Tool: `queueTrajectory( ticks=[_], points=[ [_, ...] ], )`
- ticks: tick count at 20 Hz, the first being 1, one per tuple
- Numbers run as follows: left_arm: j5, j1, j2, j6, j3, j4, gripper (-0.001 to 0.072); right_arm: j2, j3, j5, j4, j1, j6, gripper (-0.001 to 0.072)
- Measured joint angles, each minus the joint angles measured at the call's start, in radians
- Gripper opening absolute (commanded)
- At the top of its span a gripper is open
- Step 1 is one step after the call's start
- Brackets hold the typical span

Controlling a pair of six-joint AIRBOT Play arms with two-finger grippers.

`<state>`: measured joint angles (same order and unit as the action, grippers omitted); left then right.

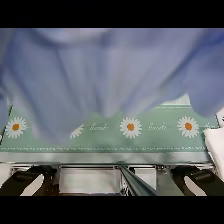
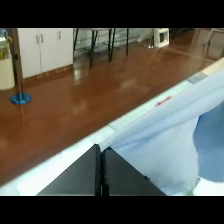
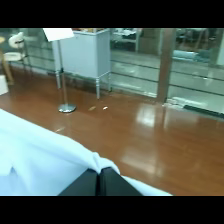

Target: Fold the shirts.

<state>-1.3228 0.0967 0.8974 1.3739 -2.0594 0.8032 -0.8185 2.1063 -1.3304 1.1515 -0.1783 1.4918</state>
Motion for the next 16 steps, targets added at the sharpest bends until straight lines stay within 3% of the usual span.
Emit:
queueTrajectory(
  ticks=[4,9,13,16],
  points=[
    [-0.148,0.000,-0.076,0.068,0.093,0.004,0.0021,0.022,-0.026,-0.110,-0.023,0.000,0.027,0.0017],
    [-0.203,0.000,-0.085,0.098,0.317,0.011,0.0022,-0.003,-0.251,-0.155,0.072,0.000,0.107,0.0017],
    [-0.150,0.000,-0.016,0.079,0.571,0.031,0.0022,-0.126,-0.434,-0.079,0.140,0.000,0.117,0.0017],
    [-0.015,0.000,0.077,0.044,0.731,0.039,0.0022,-0.275,-0.487,0.018,0.157,0.001,0.108,0.0017]
  ],
)
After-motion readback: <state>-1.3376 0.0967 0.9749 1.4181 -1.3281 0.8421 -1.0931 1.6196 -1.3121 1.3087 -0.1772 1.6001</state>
